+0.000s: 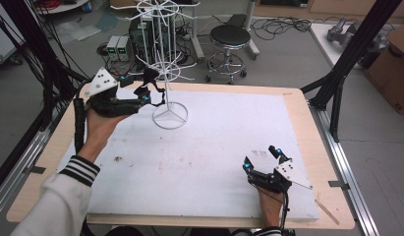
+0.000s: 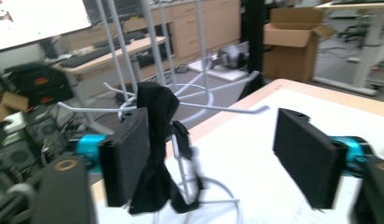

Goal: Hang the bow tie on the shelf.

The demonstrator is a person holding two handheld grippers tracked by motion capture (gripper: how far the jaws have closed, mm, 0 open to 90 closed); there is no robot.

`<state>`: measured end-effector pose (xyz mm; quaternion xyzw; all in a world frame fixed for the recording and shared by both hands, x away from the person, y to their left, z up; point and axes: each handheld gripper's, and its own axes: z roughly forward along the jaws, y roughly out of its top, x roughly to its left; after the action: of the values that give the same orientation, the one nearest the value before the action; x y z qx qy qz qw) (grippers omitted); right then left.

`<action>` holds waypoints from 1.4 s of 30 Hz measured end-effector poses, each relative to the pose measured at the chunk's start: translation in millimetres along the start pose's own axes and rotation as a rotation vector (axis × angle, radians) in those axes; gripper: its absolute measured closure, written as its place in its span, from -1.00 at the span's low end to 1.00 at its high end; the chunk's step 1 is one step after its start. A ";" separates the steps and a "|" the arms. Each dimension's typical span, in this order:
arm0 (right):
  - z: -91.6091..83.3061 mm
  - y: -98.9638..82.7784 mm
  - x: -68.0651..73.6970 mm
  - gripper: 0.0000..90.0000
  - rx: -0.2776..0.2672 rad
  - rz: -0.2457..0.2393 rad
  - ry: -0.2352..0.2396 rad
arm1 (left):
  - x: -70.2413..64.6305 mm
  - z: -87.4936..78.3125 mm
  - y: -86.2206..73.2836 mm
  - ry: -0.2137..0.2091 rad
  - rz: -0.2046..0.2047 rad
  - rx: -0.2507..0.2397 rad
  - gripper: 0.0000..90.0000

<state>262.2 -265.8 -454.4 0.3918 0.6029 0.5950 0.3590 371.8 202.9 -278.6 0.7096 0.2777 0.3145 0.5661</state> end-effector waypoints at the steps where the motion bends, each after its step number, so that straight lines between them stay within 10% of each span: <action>1: 0.1 0.1 0.3 -0.93 0.002 0.000 -0.001 | 0.3 -5.4 -2.6 -0.007 0.009 -0.007 -0.49; 9: 0.3 0.2 0.7 -0.93 0.006 0.002 -0.003 | 3.4 -39.8 -43.2 -0.041 0.006 -0.055 -0.64; 24: -0.2 0.0 1.7 -0.93 -0.001 -0.010 -0.008 | -2.1 -95.7 -171.7 -0.001 -0.045 -0.070 -0.65; 42: 0.5 0.2 2.7 -0.93 0.007 -0.020 -0.016 | 3.4 -116.3 -200.4 0.059 -0.132 -0.201 -0.65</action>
<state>261.5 -263.1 -454.1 0.3918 0.6061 0.5863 0.3681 277.9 319.6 -455.4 0.6198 0.3074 0.3234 0.6455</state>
